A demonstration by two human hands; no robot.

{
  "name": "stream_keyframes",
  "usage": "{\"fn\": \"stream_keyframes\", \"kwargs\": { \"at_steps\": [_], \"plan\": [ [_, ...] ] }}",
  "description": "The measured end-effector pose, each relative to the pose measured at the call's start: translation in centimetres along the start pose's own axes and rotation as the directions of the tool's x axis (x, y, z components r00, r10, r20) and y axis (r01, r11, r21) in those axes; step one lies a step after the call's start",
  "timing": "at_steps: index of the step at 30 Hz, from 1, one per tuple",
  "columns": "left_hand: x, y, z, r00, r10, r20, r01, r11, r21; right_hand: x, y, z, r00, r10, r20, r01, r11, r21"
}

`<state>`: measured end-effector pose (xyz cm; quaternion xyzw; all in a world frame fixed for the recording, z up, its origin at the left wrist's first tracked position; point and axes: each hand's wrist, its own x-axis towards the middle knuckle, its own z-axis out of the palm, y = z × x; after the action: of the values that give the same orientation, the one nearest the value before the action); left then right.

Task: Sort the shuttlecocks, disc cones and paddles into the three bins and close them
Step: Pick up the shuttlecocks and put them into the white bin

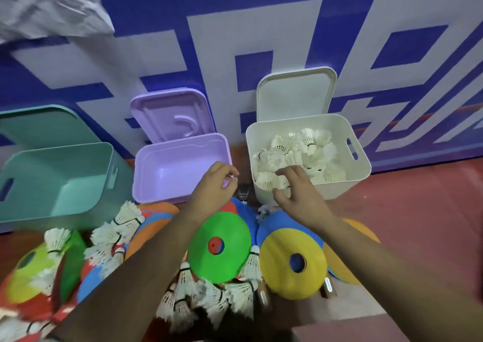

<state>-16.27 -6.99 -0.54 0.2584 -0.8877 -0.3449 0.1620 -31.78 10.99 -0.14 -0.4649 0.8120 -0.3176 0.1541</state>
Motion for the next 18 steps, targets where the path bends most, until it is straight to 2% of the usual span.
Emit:
{"fn": "stream_keyframes", "kwargs": {
  "at_steps": [5,11,18],
  "plan": [
    [-7.8,-4.0,-0.2,0.991,-0.066,0.119,0.065,0.998,0.011,-5.8,-2.0,5.4,0.993,0.082,0.090,-0.083,0.997,0.007],
    [-16.2,-7.4,0.7,0.947,-0.065,0.314,0.064,0.998,0.015,-12.3,-3.9,10.9,0.969,0.189,0.156,-0.181,0.981,-0.063],
    [-22.5,-10.7,2.0,0.910,-0.084,0.406,0.051,0.994,0.092,-18.7,-5.5,16.5,0.926,0.289,0.242,-0.253,0.952,-0.169]
  ]
}}
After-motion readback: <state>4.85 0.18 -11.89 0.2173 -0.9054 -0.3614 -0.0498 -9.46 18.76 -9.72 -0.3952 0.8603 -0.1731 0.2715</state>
